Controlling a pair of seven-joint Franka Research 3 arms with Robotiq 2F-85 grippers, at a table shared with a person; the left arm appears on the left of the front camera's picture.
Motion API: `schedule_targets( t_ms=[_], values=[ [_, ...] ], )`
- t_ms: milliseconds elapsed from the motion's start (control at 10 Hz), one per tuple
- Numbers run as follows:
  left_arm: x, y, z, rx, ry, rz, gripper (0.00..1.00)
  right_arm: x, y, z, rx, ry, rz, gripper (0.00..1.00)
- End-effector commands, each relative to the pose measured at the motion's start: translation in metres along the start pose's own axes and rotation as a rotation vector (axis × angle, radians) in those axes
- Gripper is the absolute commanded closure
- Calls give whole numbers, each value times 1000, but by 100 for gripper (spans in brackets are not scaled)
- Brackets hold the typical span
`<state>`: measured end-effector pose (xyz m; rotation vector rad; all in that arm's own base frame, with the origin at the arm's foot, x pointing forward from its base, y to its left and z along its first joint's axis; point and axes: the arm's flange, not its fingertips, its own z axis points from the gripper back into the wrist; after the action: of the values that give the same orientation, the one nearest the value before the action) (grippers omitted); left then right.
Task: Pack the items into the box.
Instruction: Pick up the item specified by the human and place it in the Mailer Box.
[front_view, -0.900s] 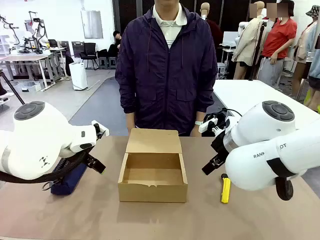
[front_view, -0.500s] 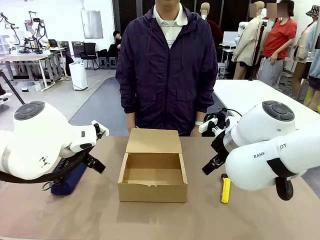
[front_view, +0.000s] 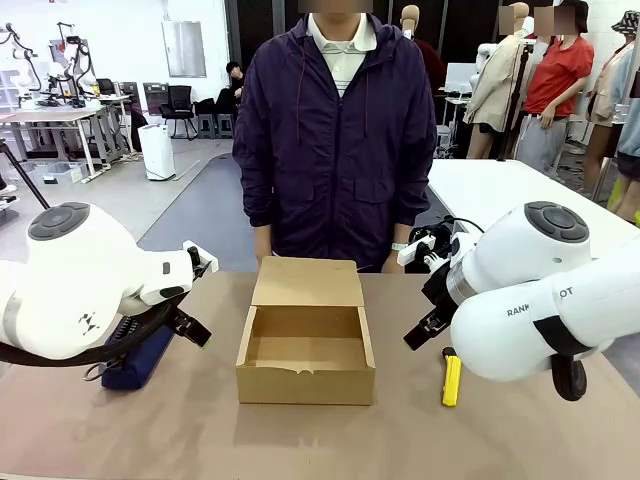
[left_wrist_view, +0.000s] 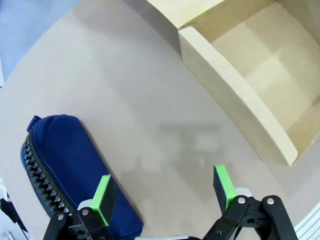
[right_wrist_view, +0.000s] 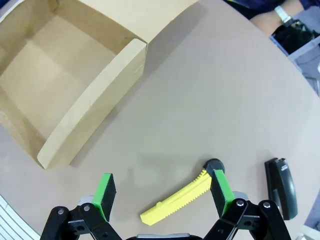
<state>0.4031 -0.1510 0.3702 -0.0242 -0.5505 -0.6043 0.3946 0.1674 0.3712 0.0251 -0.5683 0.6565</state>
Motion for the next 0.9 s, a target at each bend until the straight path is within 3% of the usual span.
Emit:
schedule_targets(
  t_ms=[0, 300, 400, 500, 600, 800],
  values=[
    [0, 0, 0, 0, -1, 0, 0, 0, 0, 0, 0, 0, -1, 0],
    [0, 0, 0, 0, -1, 0, 0, 0, 0, 0, 0, 0, 0, 0],
    [0, 0, 0, 0, 0, 0, 0, 4, -4, 8, 125, 58, -48, 0],
    [6, 3, 21, -217, 54, 39, 0, 8, -11, 30, 263, 97, -204, 0],
    [15, 9, 44, -344, 93, 191, 0, 10, -23, 58, 365, 98, -338, 0],
    [15, 41, 87, -707, -2, 294, 0, 1, -58, 112, 518, 83, -576, 0]
  ],
)
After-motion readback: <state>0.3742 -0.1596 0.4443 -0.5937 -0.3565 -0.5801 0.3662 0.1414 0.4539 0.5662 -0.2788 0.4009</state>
